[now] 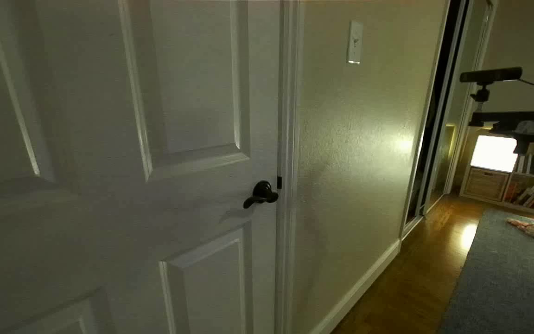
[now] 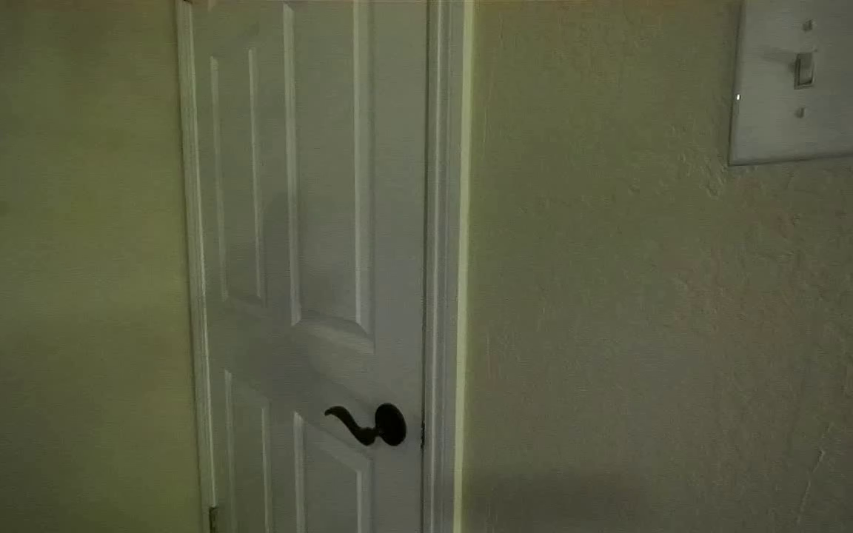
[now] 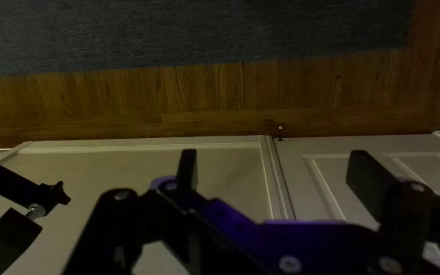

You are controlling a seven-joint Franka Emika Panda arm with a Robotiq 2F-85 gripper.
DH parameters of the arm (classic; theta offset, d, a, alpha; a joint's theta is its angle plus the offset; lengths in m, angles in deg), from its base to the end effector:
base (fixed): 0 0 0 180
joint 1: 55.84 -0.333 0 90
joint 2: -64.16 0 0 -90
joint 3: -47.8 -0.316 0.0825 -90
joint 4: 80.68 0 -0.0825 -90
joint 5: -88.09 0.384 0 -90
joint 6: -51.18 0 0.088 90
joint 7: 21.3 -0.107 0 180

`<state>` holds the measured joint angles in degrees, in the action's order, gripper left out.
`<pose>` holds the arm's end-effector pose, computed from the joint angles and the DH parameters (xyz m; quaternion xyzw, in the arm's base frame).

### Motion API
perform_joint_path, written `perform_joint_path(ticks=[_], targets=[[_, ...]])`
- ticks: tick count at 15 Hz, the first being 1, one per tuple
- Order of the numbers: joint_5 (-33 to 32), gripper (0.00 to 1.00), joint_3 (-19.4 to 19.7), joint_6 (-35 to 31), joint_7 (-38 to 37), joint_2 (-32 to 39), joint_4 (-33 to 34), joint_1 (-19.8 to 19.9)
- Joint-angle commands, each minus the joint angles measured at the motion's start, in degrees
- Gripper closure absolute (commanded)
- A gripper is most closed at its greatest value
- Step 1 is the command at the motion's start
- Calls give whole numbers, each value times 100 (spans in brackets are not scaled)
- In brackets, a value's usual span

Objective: Open the door

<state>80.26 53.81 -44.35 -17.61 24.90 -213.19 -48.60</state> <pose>0.3313 -0.1006 0.5856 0.9970 -0.0668 0.0138 0.0372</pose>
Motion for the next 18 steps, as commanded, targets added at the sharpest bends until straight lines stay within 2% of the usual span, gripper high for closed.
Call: perform_joint_path(ticks=[1, 7, 9, 15, 18], targets=[[-18, 0, 29, 13, -22, 2, 12, -44], [23, 0, 25, -25, -29, 49, -24, -70], [81, 0, -93, -150, -217, 223, -140, -114], [704, 0, -639, -1008, -1334, 1054, -332, -241], [1039, 0, -956, -1786, -1846, 1573, -315, -419]])
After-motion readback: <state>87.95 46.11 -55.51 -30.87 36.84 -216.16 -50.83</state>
